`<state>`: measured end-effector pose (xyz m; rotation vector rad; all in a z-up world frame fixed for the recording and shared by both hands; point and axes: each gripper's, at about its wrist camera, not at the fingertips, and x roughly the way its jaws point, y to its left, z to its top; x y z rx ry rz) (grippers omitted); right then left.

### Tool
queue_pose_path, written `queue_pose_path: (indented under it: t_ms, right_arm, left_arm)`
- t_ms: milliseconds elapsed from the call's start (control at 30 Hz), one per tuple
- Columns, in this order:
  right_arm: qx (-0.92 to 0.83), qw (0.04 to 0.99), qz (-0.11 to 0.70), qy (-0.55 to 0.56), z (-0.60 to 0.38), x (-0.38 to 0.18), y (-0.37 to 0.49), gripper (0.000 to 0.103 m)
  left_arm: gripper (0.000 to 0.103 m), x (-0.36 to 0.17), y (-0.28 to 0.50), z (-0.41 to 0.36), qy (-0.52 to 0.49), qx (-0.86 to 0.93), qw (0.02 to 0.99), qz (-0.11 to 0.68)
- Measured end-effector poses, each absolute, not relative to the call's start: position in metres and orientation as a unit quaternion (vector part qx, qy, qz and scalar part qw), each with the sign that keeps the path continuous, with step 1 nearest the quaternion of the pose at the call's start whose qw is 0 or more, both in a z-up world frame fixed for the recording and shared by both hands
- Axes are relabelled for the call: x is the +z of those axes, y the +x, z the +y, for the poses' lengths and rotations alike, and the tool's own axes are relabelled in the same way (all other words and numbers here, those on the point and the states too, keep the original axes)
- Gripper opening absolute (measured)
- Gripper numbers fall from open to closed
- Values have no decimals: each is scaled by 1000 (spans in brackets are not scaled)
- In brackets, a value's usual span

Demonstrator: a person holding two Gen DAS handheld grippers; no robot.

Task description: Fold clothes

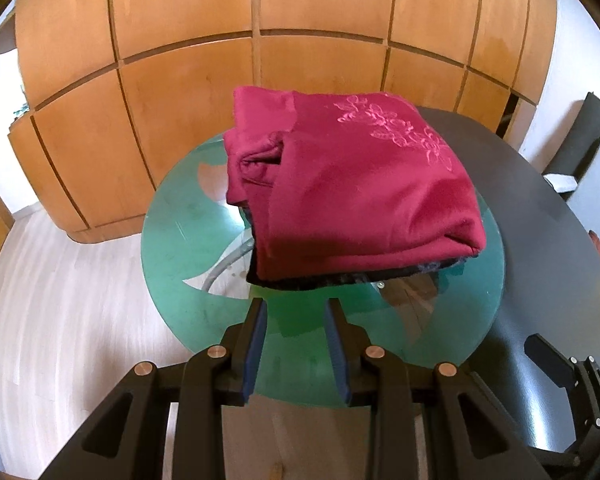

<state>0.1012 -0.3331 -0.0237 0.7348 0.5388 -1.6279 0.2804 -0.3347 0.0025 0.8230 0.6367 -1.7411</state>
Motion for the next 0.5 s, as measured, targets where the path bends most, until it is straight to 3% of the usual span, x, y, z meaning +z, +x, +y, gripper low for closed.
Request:
queue_pose_path:
  t_ms: [500]
  right_arm:
    - [-695, 599, 241, 317, -333, -26, 109, 79]
  left_arm:
    - [29, 19, 286, -330, 262, -762, 529, 268]
